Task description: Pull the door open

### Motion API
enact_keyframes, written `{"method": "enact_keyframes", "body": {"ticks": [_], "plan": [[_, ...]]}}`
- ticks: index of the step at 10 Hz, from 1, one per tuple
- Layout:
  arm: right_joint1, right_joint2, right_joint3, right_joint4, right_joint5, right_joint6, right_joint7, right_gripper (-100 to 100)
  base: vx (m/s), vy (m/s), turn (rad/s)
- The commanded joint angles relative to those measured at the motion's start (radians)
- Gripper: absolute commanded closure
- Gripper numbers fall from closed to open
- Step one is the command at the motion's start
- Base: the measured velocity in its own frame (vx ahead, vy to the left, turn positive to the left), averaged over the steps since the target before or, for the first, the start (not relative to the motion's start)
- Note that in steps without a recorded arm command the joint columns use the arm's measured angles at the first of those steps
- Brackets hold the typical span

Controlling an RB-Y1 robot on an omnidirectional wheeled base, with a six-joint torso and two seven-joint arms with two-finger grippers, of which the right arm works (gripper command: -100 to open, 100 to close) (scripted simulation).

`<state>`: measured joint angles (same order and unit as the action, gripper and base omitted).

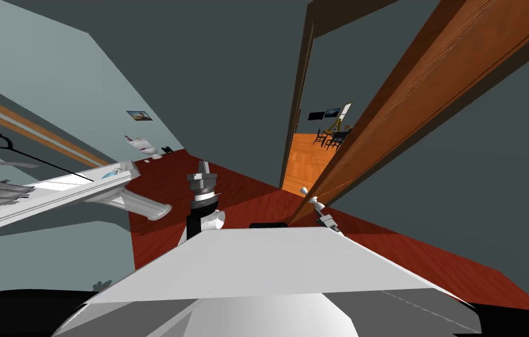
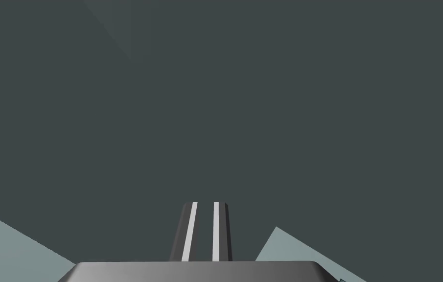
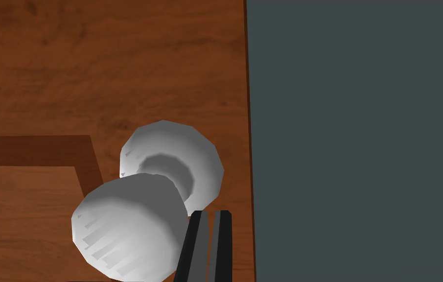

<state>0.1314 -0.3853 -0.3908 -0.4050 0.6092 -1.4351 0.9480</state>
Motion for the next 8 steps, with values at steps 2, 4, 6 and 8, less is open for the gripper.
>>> {"method": "enact_keyframes", "body": {"ticks": [2,4,6,8], "plan": [[0.003,-0.002,-0.001,-0.002,0.0,0.002,0.0,100,0.006,0.016,-0.042],[0.003,-0.002,-0.001,-0.002,0.0,0.002,0.0,100,0.003,0.004,-0.002],[0.003,-0.002,-0.001,-0.002,0.0,0.002,0.0,100,0.0,0.0,0.0],[0.001,-0.006,-0.006,0.001,0.011,-0.015,0.005,-100,-0.15,-0.089,0.125]]}}
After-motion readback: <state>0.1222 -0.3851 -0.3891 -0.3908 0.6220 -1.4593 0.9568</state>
